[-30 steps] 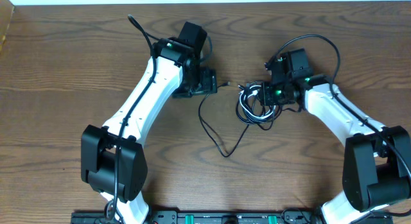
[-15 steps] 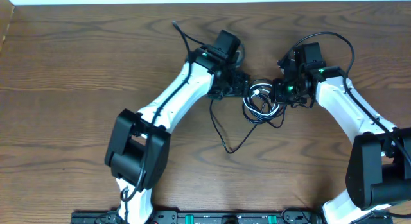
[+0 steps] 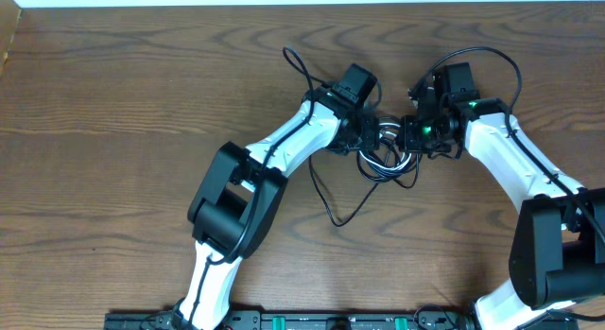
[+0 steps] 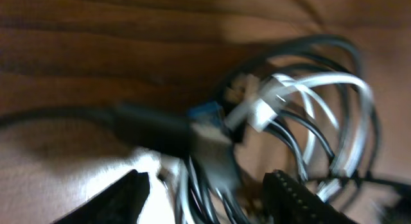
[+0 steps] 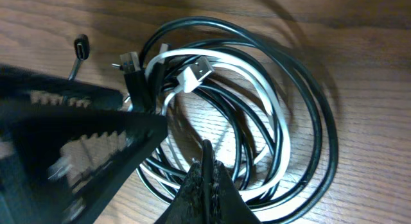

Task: Untangle cables

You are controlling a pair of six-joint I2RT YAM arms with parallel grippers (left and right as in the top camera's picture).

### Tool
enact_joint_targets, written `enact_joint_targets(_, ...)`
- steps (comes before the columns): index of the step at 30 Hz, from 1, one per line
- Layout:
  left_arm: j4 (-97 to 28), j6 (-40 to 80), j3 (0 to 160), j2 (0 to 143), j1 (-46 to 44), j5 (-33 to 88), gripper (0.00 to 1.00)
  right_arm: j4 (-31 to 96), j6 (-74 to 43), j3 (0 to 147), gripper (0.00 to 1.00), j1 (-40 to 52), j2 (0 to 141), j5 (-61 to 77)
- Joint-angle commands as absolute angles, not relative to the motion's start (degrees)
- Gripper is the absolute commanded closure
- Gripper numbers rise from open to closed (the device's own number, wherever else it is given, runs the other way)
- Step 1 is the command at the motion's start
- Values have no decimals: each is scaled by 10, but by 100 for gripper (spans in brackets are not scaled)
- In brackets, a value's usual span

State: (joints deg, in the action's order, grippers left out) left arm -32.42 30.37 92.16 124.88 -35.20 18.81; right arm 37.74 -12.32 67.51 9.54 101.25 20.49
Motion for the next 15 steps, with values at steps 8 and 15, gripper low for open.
enact_joint_targets(8, -323, 314, 928, 1285, -341, 128, 92, 333, -84, 687, 99, 93, 988, 291)
enact_joint_targets(15, -338, 314, 917, 1285, -331, 125, 93, 257, -85, 687, 99, 81, 868, 273)
